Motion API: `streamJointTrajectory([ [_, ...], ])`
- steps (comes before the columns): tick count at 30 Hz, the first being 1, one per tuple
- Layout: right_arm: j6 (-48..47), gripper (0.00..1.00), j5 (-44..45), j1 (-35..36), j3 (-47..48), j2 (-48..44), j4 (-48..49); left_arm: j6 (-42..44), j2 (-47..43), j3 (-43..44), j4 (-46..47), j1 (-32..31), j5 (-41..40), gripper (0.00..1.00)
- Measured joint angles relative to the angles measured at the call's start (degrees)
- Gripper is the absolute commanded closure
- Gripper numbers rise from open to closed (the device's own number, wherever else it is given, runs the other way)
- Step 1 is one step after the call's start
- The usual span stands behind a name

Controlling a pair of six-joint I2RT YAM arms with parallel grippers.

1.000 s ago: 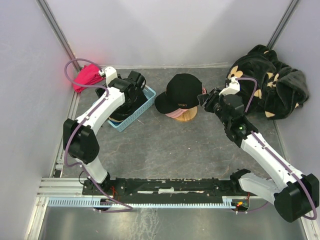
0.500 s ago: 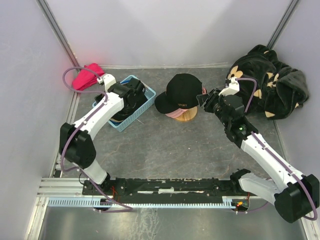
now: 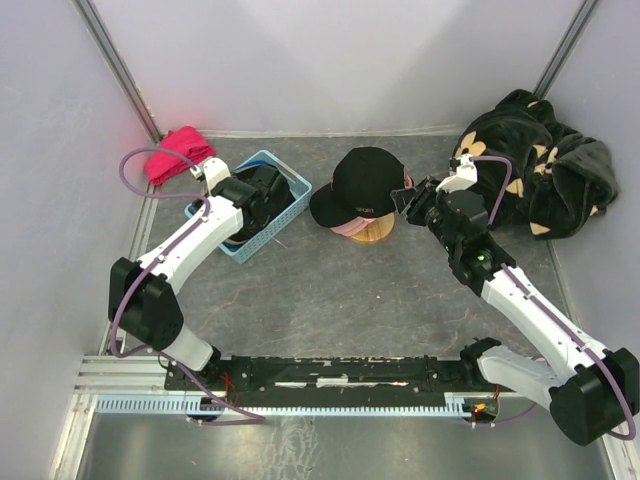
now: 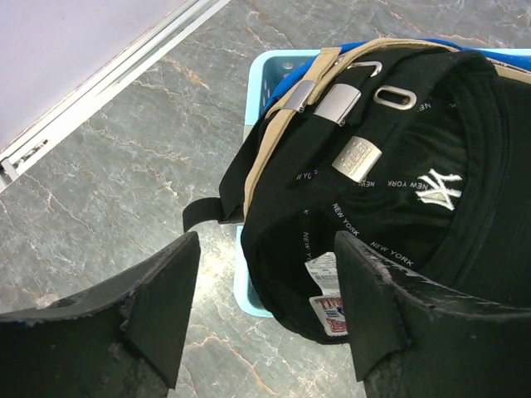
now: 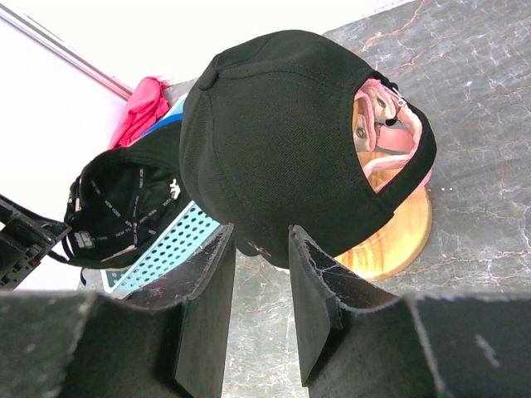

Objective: Stack the hats
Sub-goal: Pick up the hat from the bin.

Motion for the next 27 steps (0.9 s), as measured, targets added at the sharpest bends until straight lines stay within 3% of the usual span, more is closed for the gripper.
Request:
streamJointTrajectory([
  [4,-0.02,0.59,0.02,0.0,0.0,-0.02,0.0,-0.09,0.0,-0.04,0.74,-0.02,0.13,0.46],
  [14,-0.02,0.59,0.02,0.11,0.0,-0.04,-0.02,-0.07,0.04,-0.31,1.75,-0.07,0.13,0.48],
  [18,-0.02,0.59,0.04,0.26,0.0,-0.13,-0.02,-0.07,0.04,-1.33,2.14,-0.07,0.04,0.55],
  [27,-0.07,0.59,0.24,0.87,0.0,-0.13,-0.02,0.2,0.02,-3.85,4.02,-0.02,-0.07,0.88],
])
